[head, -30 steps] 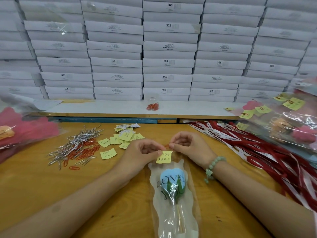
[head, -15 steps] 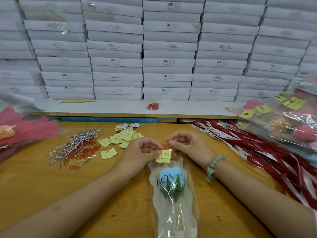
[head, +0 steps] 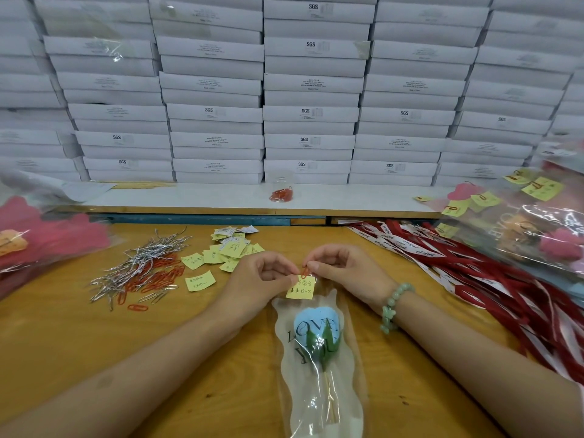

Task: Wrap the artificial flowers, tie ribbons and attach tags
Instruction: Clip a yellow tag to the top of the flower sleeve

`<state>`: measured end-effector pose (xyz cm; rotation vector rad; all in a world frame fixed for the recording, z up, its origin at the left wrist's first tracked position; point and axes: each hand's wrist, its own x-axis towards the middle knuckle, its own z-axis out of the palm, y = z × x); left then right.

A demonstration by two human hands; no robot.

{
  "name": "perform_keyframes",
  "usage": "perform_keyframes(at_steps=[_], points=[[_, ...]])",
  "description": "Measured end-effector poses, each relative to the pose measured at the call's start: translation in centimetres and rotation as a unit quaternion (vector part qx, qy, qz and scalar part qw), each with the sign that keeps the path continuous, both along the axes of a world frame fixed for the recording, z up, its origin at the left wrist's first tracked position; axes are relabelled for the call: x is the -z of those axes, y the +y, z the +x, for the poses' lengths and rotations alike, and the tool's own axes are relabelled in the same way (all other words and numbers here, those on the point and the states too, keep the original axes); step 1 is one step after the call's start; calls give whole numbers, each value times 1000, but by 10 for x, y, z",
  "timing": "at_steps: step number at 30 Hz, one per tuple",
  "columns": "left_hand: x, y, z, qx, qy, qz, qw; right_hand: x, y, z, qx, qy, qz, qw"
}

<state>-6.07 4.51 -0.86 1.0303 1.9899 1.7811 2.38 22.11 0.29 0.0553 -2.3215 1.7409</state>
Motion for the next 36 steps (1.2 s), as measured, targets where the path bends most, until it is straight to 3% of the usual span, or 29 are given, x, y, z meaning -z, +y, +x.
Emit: perform_keyframes(at_steps=[15,23,31,33,36], points=[[2,0,-2,0,-11,5,1000,2,-3,0,11,7,39,999],[2,0,-3,1,-20,8,1000,1,-2,-1,51,14,5,999],[0,0,-1,-14,-6,-1,1000,-4,-1,-3,102,-48,-11,994],[0,0,0,-18,-2,2,1000,-12,-4,0,101,-89,6,991],[1,-1,-1,-33,-1,15,999,-35,-8,10,133,-88,139,977]])
